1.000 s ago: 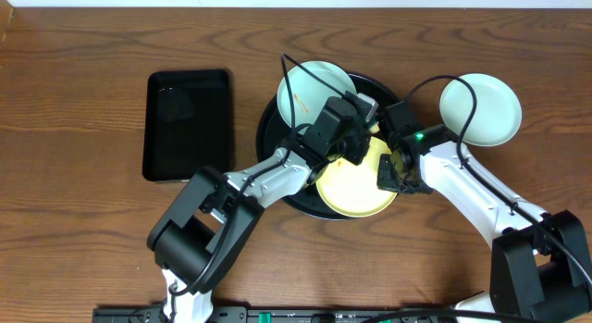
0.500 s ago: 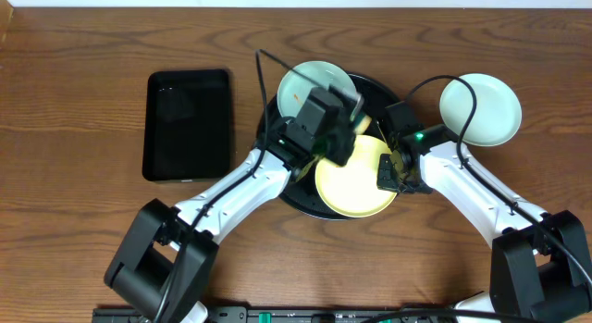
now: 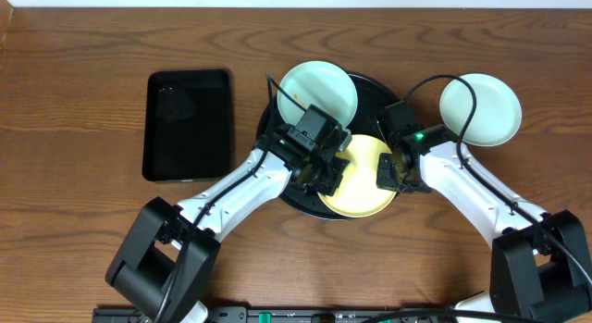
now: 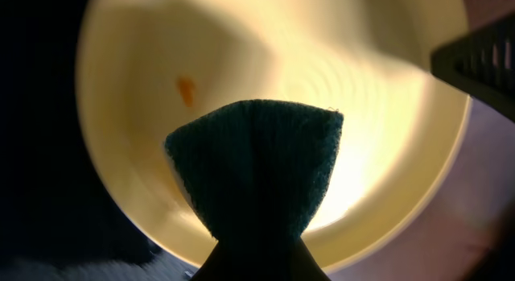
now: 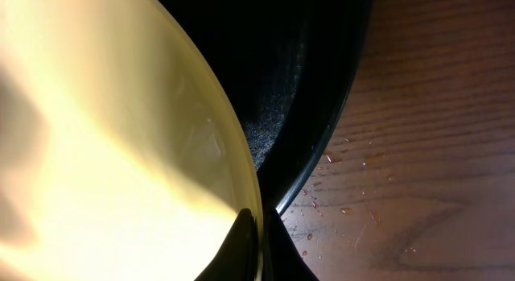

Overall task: Clean dirty plates on tray and stack at the side
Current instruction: 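Scrub the yellow plate face with the sponge in left gripper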

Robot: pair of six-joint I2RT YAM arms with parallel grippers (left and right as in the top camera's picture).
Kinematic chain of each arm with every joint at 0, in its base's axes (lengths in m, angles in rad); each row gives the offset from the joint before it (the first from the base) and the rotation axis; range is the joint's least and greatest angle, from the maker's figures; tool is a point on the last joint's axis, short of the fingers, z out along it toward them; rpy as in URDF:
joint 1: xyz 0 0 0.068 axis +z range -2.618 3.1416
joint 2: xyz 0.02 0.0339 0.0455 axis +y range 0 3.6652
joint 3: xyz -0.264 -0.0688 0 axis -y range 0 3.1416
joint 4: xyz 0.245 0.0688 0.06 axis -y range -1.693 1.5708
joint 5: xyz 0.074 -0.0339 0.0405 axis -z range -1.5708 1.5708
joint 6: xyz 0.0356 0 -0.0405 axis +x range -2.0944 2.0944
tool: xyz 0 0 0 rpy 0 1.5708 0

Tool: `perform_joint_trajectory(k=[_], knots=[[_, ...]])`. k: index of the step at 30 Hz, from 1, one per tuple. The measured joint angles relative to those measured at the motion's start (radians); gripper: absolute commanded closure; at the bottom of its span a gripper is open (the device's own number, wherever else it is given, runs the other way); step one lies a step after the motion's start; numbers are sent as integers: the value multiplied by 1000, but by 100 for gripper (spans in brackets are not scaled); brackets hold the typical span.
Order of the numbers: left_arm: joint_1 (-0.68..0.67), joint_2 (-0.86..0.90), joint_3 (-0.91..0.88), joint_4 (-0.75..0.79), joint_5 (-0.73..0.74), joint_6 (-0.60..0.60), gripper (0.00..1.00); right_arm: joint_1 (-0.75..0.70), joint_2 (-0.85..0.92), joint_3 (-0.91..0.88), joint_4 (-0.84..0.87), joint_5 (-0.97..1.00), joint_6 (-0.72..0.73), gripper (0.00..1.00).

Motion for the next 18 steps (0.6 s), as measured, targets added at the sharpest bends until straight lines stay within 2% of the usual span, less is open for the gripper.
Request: perform_joint_trajectory(k=[7, 18], knots=[[0, 0, 0, -105, 51, -95, 93, 0, 0, 0, 1, 0, -2, 99], [0, 55, 0, -109, 78, -163, 93, 0, 0, 0, 11, 0, -2, 99]])
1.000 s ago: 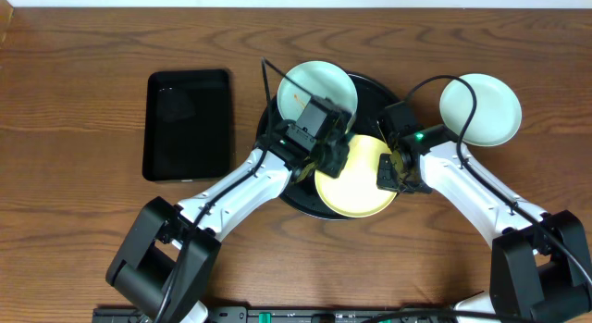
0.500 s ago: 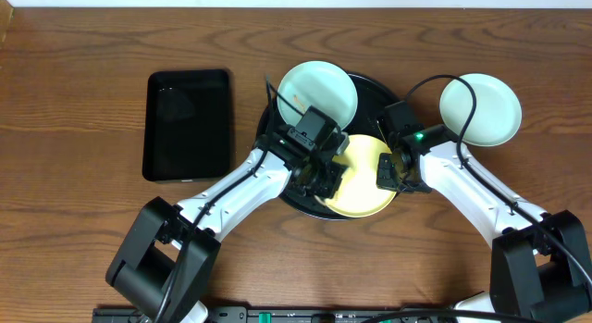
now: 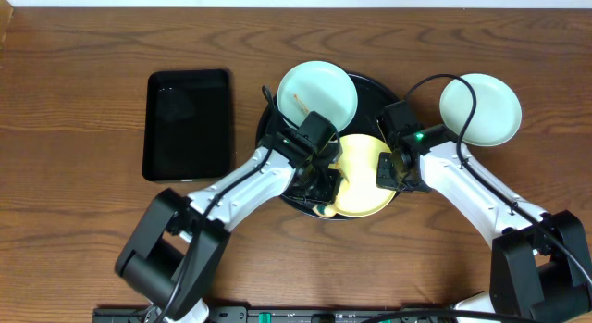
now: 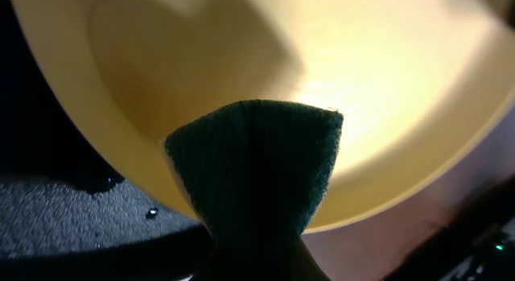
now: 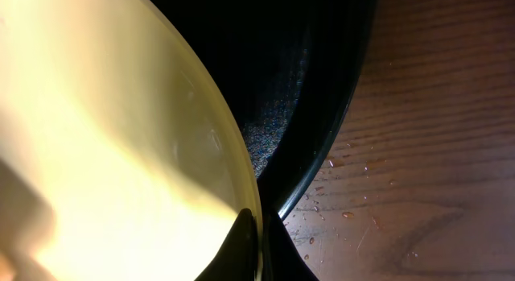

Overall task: Clean dirty plates on tray and stack at the side
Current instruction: 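Scrub the yellow plate face with the sponge in left gripper, then keep scrubbing the yellow plate with sponge while right gripper holds it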

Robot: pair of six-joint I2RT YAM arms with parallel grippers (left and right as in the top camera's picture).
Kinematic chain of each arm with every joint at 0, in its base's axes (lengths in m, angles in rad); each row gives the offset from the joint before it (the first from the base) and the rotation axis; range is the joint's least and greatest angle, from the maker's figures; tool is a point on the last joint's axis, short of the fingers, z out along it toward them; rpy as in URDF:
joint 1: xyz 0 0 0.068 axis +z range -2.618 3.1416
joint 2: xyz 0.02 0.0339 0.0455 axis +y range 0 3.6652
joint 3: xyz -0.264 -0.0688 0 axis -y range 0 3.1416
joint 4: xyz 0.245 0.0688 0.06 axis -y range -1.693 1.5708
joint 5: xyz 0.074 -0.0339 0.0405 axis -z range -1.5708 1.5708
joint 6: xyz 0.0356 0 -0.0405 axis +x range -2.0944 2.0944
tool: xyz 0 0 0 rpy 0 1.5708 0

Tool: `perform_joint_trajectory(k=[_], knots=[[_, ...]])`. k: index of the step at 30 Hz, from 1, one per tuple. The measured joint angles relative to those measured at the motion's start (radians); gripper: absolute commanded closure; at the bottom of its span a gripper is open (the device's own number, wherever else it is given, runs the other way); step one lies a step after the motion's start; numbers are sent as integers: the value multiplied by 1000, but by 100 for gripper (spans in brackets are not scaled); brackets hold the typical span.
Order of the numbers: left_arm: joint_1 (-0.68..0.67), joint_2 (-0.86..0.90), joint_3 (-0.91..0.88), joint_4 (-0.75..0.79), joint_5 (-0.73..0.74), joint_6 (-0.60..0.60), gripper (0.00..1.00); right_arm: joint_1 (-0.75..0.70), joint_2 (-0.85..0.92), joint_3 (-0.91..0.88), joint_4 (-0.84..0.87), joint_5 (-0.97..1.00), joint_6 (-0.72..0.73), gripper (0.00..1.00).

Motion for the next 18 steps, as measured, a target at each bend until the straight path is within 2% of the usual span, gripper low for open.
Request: perform_joint_trajectory(k=[18], knots=[[3, 65, 0, 76, 11, -20, 92, 0, 0, 0, 3, 1, 0, 99]])
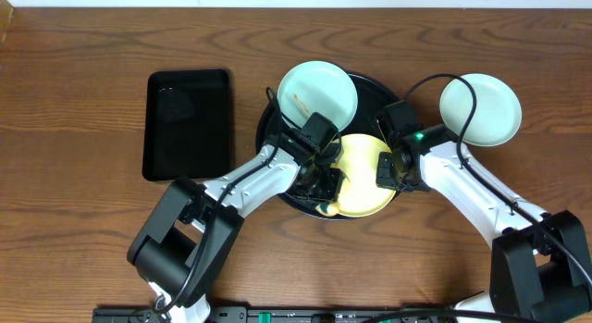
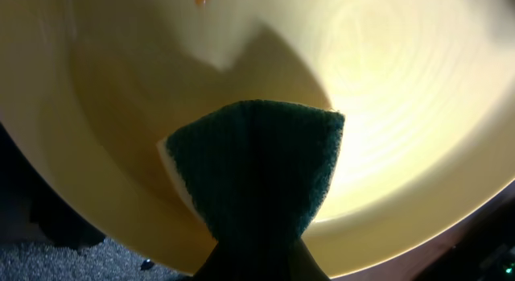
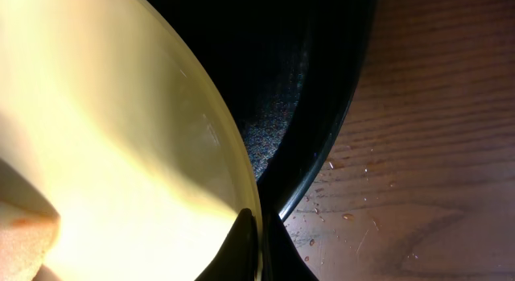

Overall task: Clean dirty plates on tray and stack at the side
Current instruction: 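Keep scrubbing the yellow plate with sponge while right gripper holds it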

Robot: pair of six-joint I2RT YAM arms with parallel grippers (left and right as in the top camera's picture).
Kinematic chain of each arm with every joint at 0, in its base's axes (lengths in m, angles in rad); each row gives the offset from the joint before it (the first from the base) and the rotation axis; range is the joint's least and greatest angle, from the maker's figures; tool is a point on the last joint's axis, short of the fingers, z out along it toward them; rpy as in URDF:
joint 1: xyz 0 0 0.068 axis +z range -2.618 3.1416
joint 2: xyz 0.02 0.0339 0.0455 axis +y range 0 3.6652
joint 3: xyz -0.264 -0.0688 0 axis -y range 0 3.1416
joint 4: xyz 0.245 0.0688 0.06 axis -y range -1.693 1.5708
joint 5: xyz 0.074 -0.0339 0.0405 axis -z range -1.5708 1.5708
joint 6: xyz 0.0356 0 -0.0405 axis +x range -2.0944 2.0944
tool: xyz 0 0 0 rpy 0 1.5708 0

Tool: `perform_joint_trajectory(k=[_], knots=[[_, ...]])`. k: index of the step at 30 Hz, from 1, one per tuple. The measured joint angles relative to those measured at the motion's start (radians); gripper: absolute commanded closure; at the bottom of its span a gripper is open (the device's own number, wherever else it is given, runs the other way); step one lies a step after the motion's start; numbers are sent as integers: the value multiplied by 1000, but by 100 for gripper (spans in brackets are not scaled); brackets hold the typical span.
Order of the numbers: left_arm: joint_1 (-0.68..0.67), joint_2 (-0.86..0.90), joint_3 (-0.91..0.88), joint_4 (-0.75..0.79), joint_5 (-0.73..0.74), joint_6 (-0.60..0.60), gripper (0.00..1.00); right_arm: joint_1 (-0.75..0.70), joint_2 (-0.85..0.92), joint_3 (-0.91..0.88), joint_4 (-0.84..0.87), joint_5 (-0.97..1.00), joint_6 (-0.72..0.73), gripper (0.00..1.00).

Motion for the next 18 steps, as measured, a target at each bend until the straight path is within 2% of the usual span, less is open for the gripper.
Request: perform_joint_trajectory(k=[8, 18], knots=[[27, 5, 6, 13, 24, -5, 93, 0, 0, 0, -1, 0, 0, 99], [107, 10, 81, -27, 127, -7, 93, 0, 0, 0, -2, -1, 0, 99]])
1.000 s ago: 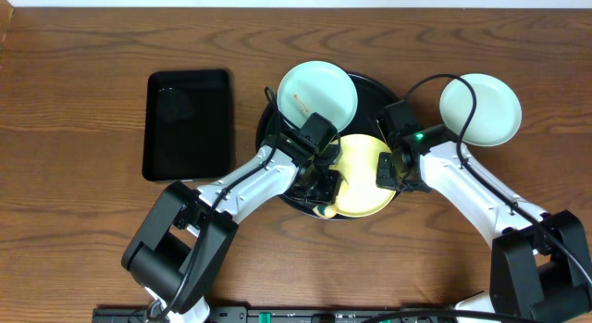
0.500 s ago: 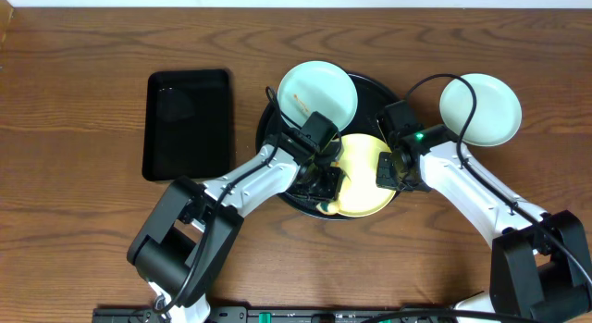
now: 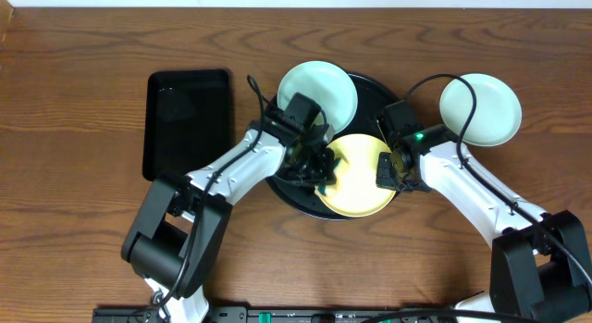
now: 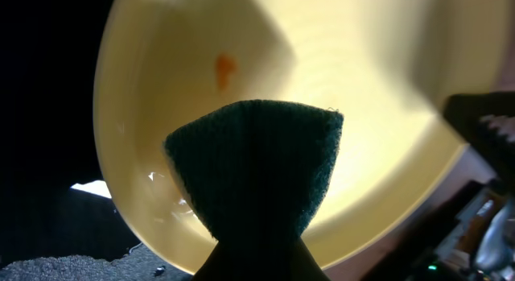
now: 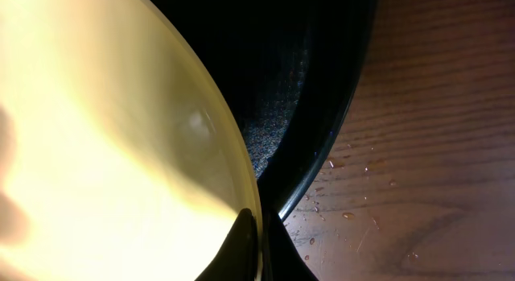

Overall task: Clean dirty plates on tray and stack at the side
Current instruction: 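Keep scrubbing the yellow plate with sponge while right gripper holds it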

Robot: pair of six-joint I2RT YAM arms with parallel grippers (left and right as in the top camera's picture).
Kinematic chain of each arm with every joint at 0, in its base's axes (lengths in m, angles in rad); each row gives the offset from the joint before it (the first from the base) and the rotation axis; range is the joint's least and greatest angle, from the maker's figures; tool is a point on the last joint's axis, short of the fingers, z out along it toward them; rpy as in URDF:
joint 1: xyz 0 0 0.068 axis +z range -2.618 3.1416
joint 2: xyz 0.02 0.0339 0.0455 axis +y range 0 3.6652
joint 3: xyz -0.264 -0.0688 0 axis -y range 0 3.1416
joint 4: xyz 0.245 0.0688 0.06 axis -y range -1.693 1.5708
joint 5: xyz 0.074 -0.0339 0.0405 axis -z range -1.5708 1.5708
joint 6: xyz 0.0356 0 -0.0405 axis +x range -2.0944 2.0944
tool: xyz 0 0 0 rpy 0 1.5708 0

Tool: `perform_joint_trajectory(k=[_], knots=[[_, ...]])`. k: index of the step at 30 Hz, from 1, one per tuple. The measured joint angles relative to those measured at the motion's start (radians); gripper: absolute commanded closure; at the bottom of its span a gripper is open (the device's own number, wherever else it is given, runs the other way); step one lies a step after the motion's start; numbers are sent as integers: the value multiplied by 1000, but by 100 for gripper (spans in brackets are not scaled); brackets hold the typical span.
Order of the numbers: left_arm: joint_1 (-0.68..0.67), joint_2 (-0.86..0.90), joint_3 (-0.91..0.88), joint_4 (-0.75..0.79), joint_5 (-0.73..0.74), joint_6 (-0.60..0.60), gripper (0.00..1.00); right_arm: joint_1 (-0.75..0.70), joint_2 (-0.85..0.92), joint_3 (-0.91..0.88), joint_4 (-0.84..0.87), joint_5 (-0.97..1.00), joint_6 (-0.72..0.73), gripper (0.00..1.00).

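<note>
A yellow plate (image 3: 356, 180) lies in the round black tray (image 3: 370, 90), with an orange smear (image 4: 224, 68) on it. My right gripper (image 3: 388, 172) is shut on the yellow plate's right rim (image 5: 241, 192). My left gripper (image 3: 314, 166) is shut on a dark green sponge (image 4: 253, 164) over the plate's left part. A pale green plate (image 3: 317, 93) with a brown streak rests at the tray's back left. Another pale green plate (image 3: 479, 110) sits on the table to the right of the tray.
A rectangular black tray (image 3: 189, 123) lies to the left. Water drops (image 5: 346, 212) dot the wooden table (image 3: 83, 45) beside the round tray's rim.
My left gripper with the sponge has shifted up and left, from the plate's lower left edge to its left part. The orange smear is still there. The right gripper holds as before.
Throughout, my right gripper stayed shut on the yellow plate's rim. My left gripper held the sponge over the plate's left middle, then at its lower left edge for two moments, and now back by the left side. The orange smear remains.
</note>
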Motion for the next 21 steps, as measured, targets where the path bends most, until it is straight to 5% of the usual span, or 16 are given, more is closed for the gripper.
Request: perform_joint_trajectory(k=[21], knots=[[-85, 0, 26, -92, -87, 3, 93, 0, 0, 0, 0, 0, 0, 99]])
